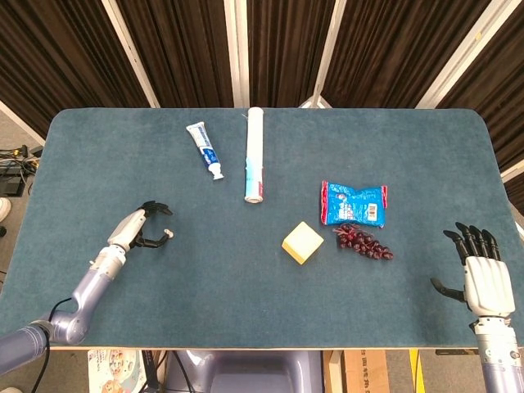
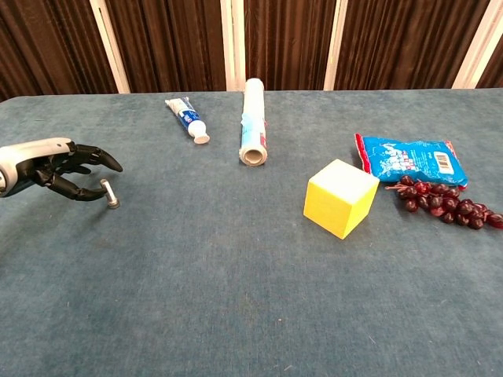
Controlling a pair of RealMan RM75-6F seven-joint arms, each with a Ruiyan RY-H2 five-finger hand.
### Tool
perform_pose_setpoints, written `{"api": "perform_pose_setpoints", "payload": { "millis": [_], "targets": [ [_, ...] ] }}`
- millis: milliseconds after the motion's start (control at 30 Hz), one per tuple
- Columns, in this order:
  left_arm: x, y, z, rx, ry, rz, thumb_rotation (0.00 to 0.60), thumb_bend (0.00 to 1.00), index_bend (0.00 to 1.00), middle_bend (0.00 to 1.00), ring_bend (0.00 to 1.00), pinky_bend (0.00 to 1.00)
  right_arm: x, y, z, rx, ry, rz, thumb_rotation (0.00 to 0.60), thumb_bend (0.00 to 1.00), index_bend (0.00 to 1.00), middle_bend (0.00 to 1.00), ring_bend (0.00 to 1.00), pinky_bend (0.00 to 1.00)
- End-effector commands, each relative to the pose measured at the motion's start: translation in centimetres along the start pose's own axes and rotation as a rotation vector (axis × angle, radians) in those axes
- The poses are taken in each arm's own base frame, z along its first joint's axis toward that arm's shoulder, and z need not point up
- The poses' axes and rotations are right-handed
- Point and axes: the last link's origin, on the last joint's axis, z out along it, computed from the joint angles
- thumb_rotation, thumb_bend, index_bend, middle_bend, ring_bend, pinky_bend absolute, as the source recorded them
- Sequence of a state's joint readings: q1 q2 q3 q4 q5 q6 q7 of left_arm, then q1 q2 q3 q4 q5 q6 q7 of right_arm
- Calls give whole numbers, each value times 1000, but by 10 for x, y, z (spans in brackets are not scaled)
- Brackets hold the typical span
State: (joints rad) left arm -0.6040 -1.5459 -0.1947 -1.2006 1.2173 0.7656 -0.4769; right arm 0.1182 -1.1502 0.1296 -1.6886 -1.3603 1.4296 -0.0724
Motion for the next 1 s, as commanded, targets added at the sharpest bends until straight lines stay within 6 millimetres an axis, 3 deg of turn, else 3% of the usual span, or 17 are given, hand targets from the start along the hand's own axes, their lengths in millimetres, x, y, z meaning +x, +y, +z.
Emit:
{"api": "perform_pose_setpoints", "payload": {
  "millis": [33, 267, 533, 633, 700, 733, 1000],
  "targets": [
    [2, -2, -1, 5, -1, 18, 600, 474, 266, 116, 0, 0, 0, 0, 0, 0, -1, 2, 600, 153, 221, 115, 61, 0],
    [18, -2, -10, 21, 12, 108, 600, 327, 184, 87, 0, 0, 0, 0, 0, 3, -1, -9, 600, 154, 221, 115, 61, 0],
    [70, 26, -46, -8, 169, 243, 600, 311, 158, 79, 0, 0, 1, -3, -2, 12, -2, -14, 600, 153, 221, 115, 61, 0],
    [95, 37, -81, -3, 266, 347, 600, 317, 178, 89, 0, 0, 2, -5, -3, 24, -2, -9, 600, 154, 221, 115, 61, 0],
    [119, 29, -125, 66, 403, 595, 600, 323, 184, 92, 0, 0, 3, -8, -5, 54, -9, -7, 600, 153, 221, 115, 61, 0],
    [117, 28, -141, 92, 430, 626, 600, 327, 186, 94, 0, 0, 4, -9, -6, 68, -14, -7, 600, 153, 221, 115, 61, 0],
    [117, 1, -204, 154, 556, 613, 600, 331, 190, 91, 0, 0, 11, -11, -10, 110, 9, -15, 600, 153, 221, 115, 61, 0]
  ]
}}
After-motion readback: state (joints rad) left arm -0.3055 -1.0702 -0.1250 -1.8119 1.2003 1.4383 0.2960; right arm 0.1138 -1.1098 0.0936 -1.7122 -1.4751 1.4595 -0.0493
